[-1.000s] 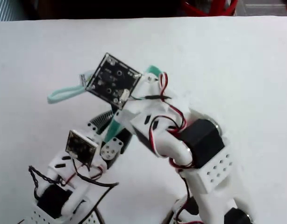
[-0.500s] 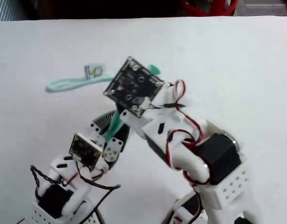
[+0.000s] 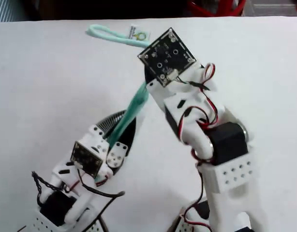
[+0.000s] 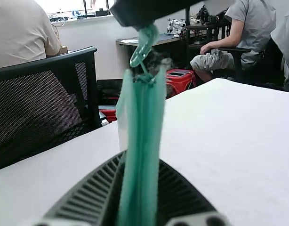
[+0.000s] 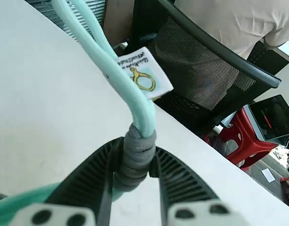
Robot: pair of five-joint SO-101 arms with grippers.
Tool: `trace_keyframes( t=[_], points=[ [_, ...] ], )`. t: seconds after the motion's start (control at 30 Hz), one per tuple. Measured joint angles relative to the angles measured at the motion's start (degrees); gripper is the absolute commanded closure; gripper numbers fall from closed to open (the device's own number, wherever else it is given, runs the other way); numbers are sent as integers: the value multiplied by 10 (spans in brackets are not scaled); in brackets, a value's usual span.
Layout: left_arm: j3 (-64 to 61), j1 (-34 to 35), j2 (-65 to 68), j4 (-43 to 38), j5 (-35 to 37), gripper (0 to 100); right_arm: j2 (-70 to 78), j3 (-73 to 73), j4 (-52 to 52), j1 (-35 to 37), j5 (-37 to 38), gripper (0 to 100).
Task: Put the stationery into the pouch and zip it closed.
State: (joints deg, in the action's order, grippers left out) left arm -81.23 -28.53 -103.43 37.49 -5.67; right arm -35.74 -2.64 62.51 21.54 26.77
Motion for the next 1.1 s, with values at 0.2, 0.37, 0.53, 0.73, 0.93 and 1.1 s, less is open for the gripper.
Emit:
trace_keyframes(
  t=[0.2,0.37,0.53,0.73,0.93,1.1],
  points=[
    [0,4,3,-1,0,977,-3,-109,-113,-4,-10,981],
    [0,5,4,-1,0,980,-9,-185,-181,-4,-33,981],
    [0,8,-1,1,0,979,-11,-300,-295,-21,-34,981],
    [0,11,-1,3,0,979,-11,-399,-407,-48,-35,981],
    [0,12,-1,4,0,979,-3,-451,-505,-50,-19,981],
    [0,10,-2,6,0,979,100,-445,-574,-92,-12,981]
  ],
)
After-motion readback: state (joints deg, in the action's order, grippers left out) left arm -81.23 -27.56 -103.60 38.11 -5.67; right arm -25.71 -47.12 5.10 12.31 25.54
